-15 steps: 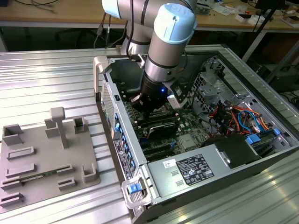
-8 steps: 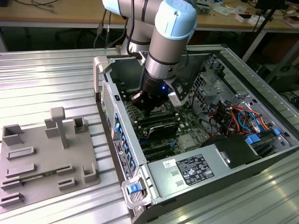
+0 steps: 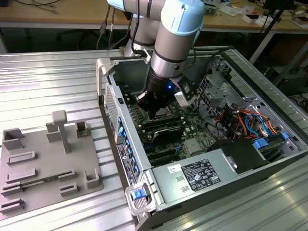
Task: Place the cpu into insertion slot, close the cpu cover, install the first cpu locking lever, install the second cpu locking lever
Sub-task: 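Install the second cpu locking lever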
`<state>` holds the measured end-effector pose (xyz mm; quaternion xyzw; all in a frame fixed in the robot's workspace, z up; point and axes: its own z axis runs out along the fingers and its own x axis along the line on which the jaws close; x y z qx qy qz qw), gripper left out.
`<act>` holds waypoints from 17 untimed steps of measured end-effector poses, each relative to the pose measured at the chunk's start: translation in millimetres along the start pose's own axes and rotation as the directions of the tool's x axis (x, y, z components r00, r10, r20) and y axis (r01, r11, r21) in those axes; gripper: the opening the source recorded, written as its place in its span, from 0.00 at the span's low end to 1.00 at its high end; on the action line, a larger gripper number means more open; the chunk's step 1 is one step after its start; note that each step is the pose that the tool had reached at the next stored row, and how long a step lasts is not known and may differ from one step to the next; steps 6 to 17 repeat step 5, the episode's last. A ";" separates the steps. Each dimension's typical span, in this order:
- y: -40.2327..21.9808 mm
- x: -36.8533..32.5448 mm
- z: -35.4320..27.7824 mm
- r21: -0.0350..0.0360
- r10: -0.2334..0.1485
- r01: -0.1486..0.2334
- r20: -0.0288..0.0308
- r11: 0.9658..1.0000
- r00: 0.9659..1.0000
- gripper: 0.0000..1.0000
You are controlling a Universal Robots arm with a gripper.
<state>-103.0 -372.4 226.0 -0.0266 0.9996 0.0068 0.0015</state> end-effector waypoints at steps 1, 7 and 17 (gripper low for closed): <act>0.0 0.0 0.0 0.000 0.000 0.000 0.000 1.000 1.000 0.11; 0.0 0.0 -0.7 0.000 0.000 0.000 0.000 1.000 1.000 0.11; 0.0 0.0 -0.7 0.000 0.000 0.000 0.000 1.000 1.000 0.11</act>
